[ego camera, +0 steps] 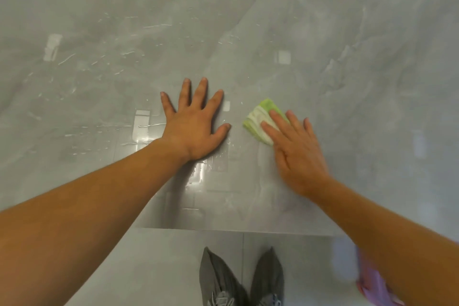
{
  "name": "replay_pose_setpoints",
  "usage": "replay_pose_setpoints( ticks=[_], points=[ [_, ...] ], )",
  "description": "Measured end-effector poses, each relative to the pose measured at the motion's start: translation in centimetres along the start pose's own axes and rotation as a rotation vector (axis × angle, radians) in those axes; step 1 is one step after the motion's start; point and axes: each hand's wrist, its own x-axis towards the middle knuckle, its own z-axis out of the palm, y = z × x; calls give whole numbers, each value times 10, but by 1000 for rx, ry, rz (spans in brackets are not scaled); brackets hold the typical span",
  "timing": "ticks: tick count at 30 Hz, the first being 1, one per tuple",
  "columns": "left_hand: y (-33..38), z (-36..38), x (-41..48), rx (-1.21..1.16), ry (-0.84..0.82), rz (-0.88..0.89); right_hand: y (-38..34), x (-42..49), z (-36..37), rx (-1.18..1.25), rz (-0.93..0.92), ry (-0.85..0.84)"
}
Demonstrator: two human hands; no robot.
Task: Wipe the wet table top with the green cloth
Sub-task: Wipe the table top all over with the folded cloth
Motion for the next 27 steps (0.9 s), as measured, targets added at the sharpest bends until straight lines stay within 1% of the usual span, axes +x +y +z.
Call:
replay_pose_setpoints(
  ticks=[3,5,7,9,11,12,14,16,17,18,20,22,23,25,27],
  points=[
    [1,-4,3,24,-4,4,19,58,-16,-15,201,77],
    [1,-12,9,43,45,16,15,76,-16,-22,257,101],
    [3,-20,19,40,90,22,9,66,-11,-56,156,76],
    [3,-23,35,41,76,12,11,47,-9,-59,8,5],
    [1,-27,57,42,53,-5,29,58,-19,-46,-56,-42],
    [-1,-29,68,33,43,-11,40,75,-25,-44,-45,-28],
    [-5,-33,88,17,24,-28,54,117,-36,-29,70,18],
    [-9,-35,101,15,20,-38,53,148,-42,-7,193,54],
    [-11,-36,107,16,27,-41,49,153,-42,-20,222,67],
    [-13,-38,114,15,32,-47,43,151,-40,-45,204,73],
    [-15,-43,129,9,28,-68,33,132,-34,-73,68,40],
    [-12,-47,144,15,3,-88,40,119,-35,-56,-64,-28],
    [-11,-48,149,21,-5,-98,50,126,-39,-40,-94,-49],
    [-8,-47,152,20,-6,-108,71,160,-51,-32,-46,-40],
    [-7,-47,150,12,-4,-111,85,203,-62,-30,80,4]
  ],
)
